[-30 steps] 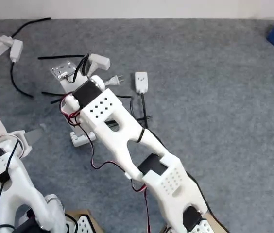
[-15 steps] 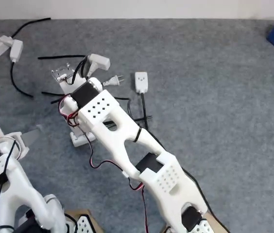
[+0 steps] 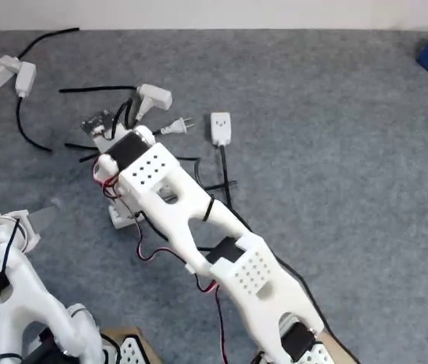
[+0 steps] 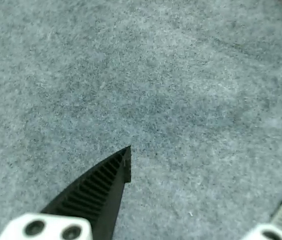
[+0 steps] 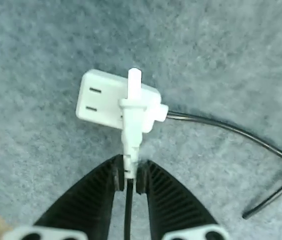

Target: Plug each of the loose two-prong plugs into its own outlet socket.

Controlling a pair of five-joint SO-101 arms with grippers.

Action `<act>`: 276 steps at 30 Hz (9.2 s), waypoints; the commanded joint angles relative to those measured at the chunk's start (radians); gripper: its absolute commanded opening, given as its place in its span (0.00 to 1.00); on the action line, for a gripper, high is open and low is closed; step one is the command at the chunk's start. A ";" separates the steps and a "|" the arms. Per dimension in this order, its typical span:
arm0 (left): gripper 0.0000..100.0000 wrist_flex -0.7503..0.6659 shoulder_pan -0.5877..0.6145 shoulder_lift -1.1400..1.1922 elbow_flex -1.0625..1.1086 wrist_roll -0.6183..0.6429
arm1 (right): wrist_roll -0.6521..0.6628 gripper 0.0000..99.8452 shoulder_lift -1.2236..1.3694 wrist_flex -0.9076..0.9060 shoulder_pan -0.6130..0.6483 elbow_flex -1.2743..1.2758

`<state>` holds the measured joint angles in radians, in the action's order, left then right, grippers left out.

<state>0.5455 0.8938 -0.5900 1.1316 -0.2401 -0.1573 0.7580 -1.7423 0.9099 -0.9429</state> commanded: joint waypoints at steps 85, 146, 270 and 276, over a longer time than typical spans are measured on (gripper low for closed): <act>0.26 1.074 -0.693 0.803 -0.912 -0.109 | 0.222 0.01 -1.188 0.676 -0.050 1.554; 0.28 1.183 -0.705 0.150 -0.888 0.040 | 0.117 0.01 -1.276 0.877 0.082 1.564; 0.28 0.069 0.288 0.159 -0.088 -0.078 | 0.135 0.01 -0.309 0.081 0.137 0.476; 0.28 0.069 0.288 0.159 -0.088 -0.078 | 0.114 0.01 -0.309 0.028 0.137 0.380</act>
<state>0.6299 1.1745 -0.4212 1.0487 -0.3122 -0.0315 0.4526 -1.6809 1.0342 -0.4872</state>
